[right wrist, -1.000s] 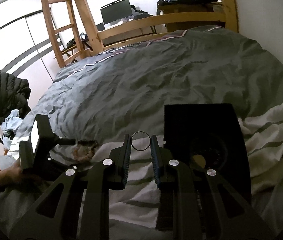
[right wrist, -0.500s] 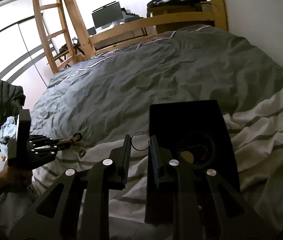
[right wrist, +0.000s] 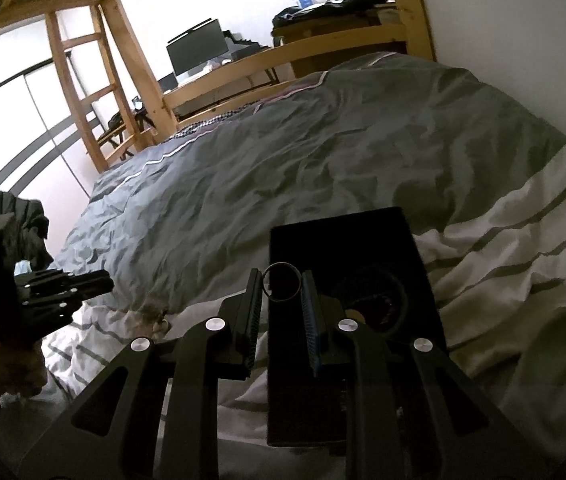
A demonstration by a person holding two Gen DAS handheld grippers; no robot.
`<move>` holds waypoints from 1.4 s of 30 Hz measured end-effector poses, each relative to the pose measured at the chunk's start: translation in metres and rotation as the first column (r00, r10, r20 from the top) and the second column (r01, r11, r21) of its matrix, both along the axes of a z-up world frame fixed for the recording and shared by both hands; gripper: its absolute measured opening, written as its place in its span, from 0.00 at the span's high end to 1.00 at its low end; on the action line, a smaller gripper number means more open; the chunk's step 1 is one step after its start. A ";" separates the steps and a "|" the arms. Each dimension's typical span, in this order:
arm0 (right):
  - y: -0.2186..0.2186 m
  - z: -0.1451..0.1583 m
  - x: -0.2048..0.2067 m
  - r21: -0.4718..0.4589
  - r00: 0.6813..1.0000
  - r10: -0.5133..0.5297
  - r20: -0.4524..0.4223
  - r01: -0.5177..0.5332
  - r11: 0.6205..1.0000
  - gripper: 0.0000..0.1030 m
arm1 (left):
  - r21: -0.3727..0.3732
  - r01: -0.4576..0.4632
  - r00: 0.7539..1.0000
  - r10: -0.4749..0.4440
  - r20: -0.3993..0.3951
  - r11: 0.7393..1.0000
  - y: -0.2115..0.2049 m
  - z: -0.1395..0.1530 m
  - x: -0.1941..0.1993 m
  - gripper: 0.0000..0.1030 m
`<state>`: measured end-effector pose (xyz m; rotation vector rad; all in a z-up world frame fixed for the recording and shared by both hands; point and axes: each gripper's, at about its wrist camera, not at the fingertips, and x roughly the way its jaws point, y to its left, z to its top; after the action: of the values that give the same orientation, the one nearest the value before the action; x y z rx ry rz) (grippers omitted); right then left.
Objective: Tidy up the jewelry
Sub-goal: 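Lift the bead bracelet with the left gripper while the right gripper carries the ring toward the box, then carry the bead bracelet and silver ring over the black box with both grippers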
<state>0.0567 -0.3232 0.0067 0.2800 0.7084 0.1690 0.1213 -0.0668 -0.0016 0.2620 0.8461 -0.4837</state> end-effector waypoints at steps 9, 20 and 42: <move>-0.015 0.004 -0.001 0.056 1.000 -0.012 0.005 0.012 0.998 0.80 | 0.087 -0.034 0.999 0.034 0.001 0.996 -0.013 -0.018 0.013 0.08; -0.016 0.005 0.003 0.067 1.000 -0.007 0.007 0.006 0.998 0.80 | 0.182 0.009 0.978 0.030 -0.207 0.983 -0.005 -0.096 0.018 0.94; -0.031 0.006 -0.001 0.093 0.999 -0.032 0.009 0.031 0.995 0.80 | 0.022 0.164 0.987 -0.164 -0.009 0.986 -0.104 0.034 0.008 0.93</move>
<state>0.0559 -0.3547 0.0130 0.3789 0.6863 0.1732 0.1290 -0.1704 0.0322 0.3525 0.8407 -0.6290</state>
